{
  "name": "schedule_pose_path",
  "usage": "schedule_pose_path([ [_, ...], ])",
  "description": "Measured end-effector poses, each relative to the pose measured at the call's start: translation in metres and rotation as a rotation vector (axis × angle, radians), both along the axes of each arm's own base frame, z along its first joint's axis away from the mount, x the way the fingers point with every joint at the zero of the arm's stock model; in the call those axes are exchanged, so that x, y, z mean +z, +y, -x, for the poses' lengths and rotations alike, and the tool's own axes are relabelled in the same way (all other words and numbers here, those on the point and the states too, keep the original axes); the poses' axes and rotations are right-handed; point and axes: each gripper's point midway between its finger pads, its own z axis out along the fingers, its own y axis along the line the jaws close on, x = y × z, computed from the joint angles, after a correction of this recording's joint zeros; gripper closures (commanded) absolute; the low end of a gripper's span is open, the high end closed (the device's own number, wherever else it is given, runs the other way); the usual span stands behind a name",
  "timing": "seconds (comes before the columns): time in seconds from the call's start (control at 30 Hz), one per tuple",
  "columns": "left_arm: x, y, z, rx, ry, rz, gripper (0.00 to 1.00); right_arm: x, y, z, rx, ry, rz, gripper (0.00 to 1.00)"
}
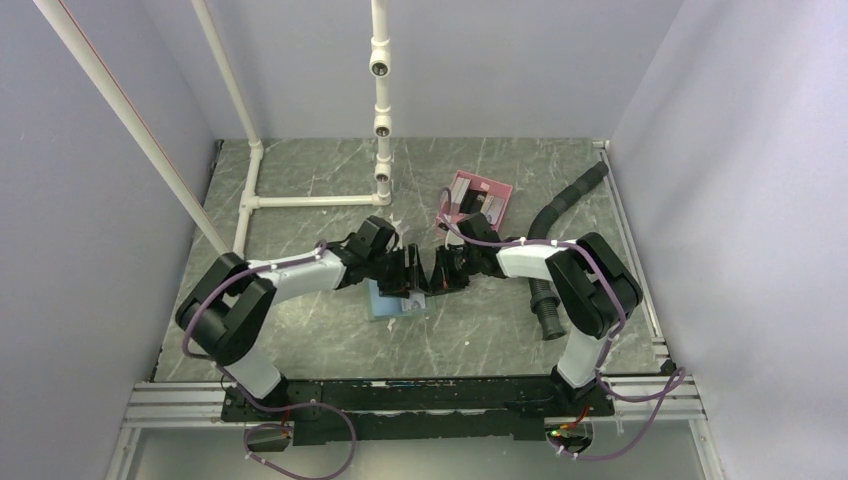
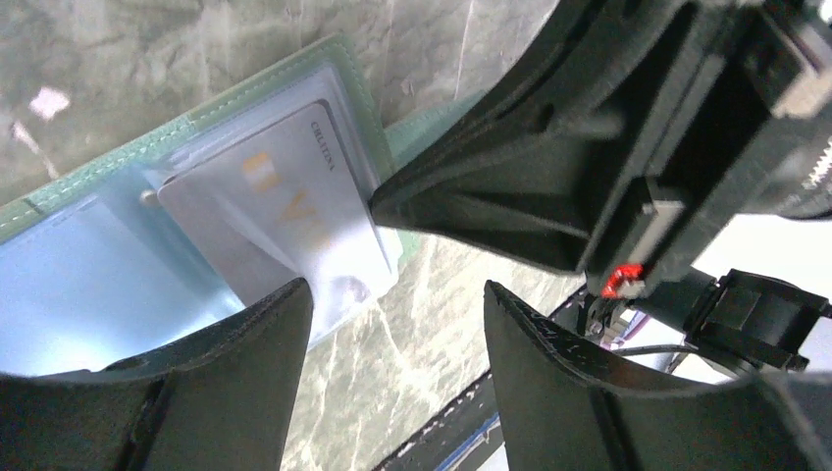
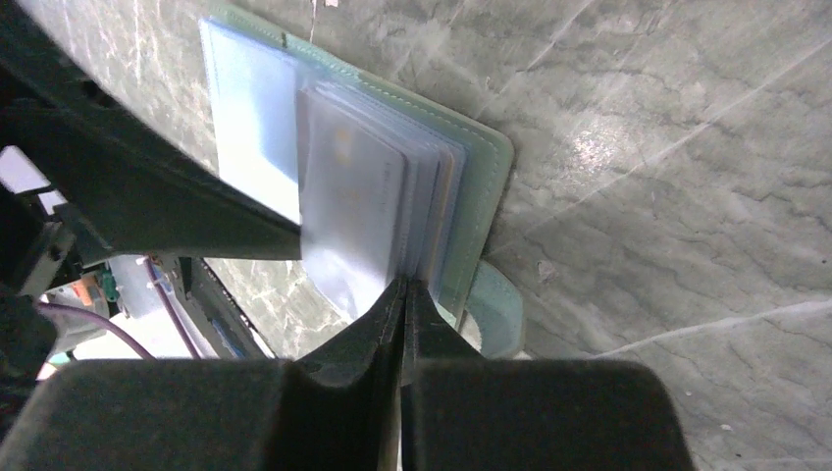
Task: Put the credit cards into the card holder
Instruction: Insert the credit card into the card holder.
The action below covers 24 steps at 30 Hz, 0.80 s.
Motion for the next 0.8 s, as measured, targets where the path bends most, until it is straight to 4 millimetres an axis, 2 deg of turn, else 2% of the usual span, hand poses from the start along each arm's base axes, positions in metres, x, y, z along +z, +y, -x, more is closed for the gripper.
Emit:
schedule_pose_path([
  [0.13,0.013,0.014,0.005,0.02,-0.021,0.006,0.28,0.0,0.001,0.001,0.001,-0.007,0.009,0.86],
  [0.3,0.029,0.037,0.001,0.074,-0.057,0.029,0.3,0.003,0.0,0.002,-0.001,-0.013,0.019,0.82],
  [0.43,0.02,0.046,-0.002,0.1,-0.032,0.013,0.3,0.002,-0.001,0.002,-0.007,-0.013,0.029,0.82],
  [0.8,-0.015,0.038,0.004,0.067,0.051,-0.004,0.33,0.002,-0.002,0.002,-0.009,-0.013,0.033,0.82],
])
